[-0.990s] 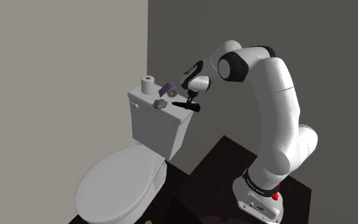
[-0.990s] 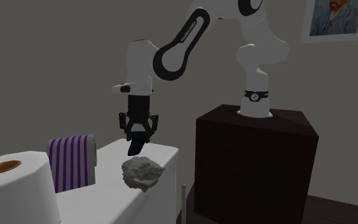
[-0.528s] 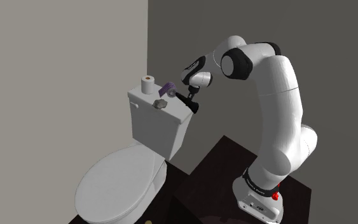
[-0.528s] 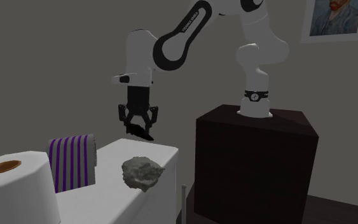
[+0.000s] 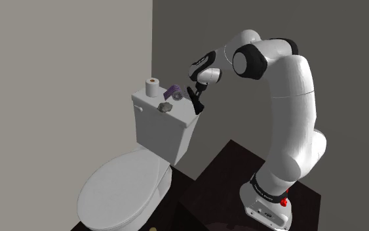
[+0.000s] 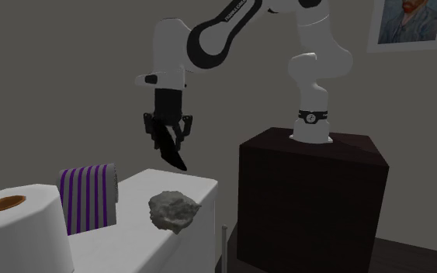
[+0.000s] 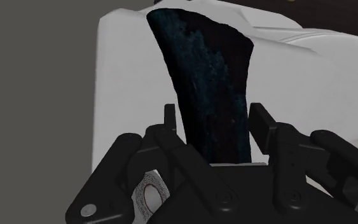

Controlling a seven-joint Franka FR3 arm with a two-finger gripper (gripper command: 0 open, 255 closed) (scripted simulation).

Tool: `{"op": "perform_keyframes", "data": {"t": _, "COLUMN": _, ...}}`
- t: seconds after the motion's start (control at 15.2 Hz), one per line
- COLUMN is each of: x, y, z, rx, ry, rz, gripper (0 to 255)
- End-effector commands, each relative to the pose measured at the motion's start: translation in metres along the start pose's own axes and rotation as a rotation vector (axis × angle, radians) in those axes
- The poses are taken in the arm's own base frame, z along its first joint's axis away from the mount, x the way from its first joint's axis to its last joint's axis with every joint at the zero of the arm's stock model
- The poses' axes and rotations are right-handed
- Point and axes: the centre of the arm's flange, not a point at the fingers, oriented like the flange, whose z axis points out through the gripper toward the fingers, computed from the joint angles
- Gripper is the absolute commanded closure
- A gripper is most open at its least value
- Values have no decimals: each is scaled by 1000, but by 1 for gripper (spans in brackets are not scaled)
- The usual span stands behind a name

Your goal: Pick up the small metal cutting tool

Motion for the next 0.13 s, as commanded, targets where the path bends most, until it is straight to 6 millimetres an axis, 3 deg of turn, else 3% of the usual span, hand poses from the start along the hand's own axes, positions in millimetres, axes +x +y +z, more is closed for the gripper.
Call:
{"op": "perform_keyframes", "data": {"t": 0.0, "x": 1, "y": 1, "z": -6, "rx": 0, "ry": 0, "rz": 0, "gripper": 255}}
{"op": "perform_keyframes", "data": {"t": 0.07, "x": 1, "y": 1, "z": -6, "rx": 0, "ry": 0, "rz": 0, "gripper": 255}}
